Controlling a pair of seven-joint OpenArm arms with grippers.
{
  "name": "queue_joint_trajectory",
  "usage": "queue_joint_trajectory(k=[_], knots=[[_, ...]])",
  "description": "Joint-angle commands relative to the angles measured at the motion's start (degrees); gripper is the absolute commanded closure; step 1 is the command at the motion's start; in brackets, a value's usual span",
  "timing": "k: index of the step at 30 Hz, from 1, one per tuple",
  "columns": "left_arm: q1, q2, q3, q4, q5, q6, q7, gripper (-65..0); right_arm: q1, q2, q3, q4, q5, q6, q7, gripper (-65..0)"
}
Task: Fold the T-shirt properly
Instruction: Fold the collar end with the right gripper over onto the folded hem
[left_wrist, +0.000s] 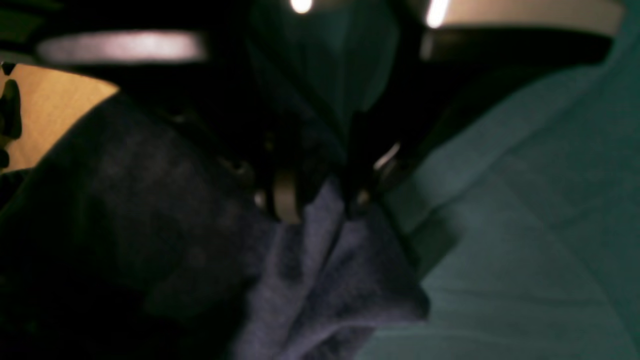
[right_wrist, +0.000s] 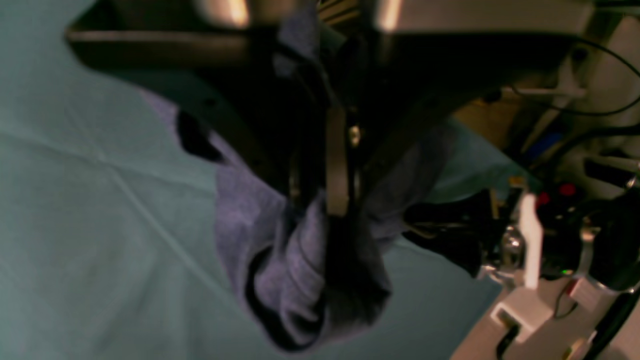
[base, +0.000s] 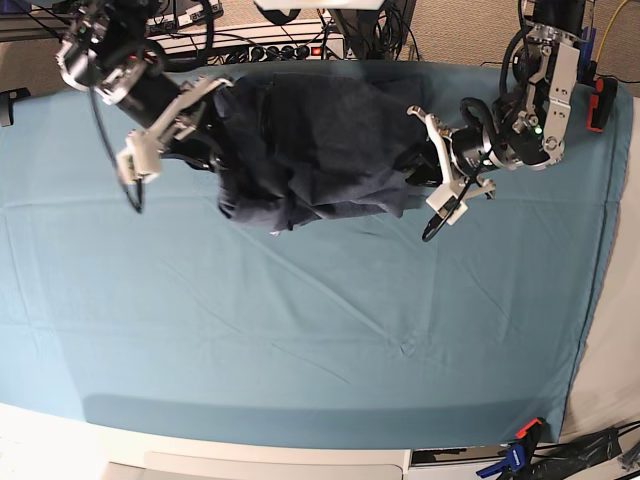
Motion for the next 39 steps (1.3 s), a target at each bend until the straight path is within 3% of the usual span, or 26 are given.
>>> queue_joint_trajectory(k=[1,7,12,22,32,39], knots=[[-1.09,-0.48,-0.46,1.01,-0.81,-0.26,-0.9,-17.0,0.17,-0.02,-2.32,1.03,-0.17,-0.57,3.37,0.0],[-2.58,-0.48,-2.99,1.05,-0.85,-0.26,-0.9,-17.0,0.96,-0.02,-15.93,1.01,-20.02,-6.16,12.92,0.0],[-3.02,-0.5,-6.88,1.07,-1.33,-0.46,-0.9,-17.0,1.27,-0.02,-23.41,-0.87,-29.53,-11.3,16.83,0.0],[-2.97,-0.81,-10.82,1.09,-3.67,-0.7,-0.85,-17.0,5.03,-0.02,-32.96,-15.26,-33.7,-13.7,19.52,0.0],[-2.97,-0.79,-10.82,1.09,-3.69,-0.68,-0.85,-17.0,5.22,0.0,-38.82,-15.87,-33.7,-14.99,15.65,0.0],[-2.97,-0.79,-10.82,1.09,-3.67,-0.68,-0.87,-17.0,5.25,0.0,-39.28,-15.87,-33.79,-15.26,15.56,0.0]])
